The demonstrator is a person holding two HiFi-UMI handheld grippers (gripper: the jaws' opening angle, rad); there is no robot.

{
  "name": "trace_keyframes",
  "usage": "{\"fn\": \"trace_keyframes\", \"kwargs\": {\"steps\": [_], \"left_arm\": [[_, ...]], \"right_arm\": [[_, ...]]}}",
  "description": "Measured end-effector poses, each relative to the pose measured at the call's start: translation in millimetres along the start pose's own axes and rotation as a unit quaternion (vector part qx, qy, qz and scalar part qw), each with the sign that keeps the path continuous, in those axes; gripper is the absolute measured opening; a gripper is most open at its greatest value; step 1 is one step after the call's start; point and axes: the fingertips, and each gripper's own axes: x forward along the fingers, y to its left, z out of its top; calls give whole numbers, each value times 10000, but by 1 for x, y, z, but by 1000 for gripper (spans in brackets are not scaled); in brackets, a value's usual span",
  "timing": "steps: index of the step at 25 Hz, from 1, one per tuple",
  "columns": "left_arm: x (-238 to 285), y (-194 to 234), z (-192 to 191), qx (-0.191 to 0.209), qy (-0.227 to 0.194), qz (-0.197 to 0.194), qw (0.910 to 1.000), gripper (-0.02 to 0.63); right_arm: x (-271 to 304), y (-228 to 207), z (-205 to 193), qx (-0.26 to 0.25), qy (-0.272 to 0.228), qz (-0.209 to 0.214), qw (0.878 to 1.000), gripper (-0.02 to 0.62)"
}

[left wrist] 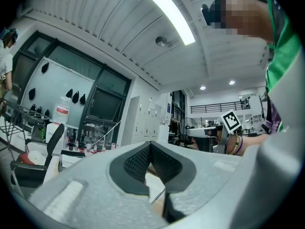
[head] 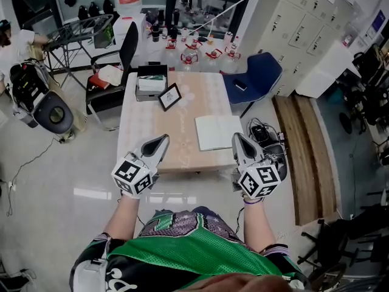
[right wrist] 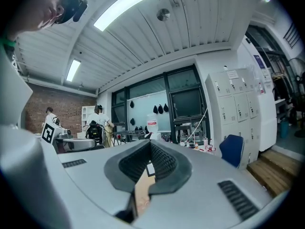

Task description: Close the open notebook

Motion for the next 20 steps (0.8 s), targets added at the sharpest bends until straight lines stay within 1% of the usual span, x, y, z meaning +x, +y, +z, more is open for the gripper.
{"fn": "trace_keyframes", "kwargs": {"steps": [4,7,13,20], "left_arm": [[2,-2,-5,22,20,-24,10000,15],[3,-2,-4,-37,4,-29,10000,15],[3,8,-8,-91,-5,33,10000,15],[19,11,-13,-158,-33,115,9998,15]], "right_arm": [[0,0,-5,-31,27,-16,10000,-2],[0,-3,-3,-37,51,-57,10000,-2],[7,-8,-8,-66,111,-140,9998,-2],[16,-24,-12,-101,213,-72,9997,-2]]}}
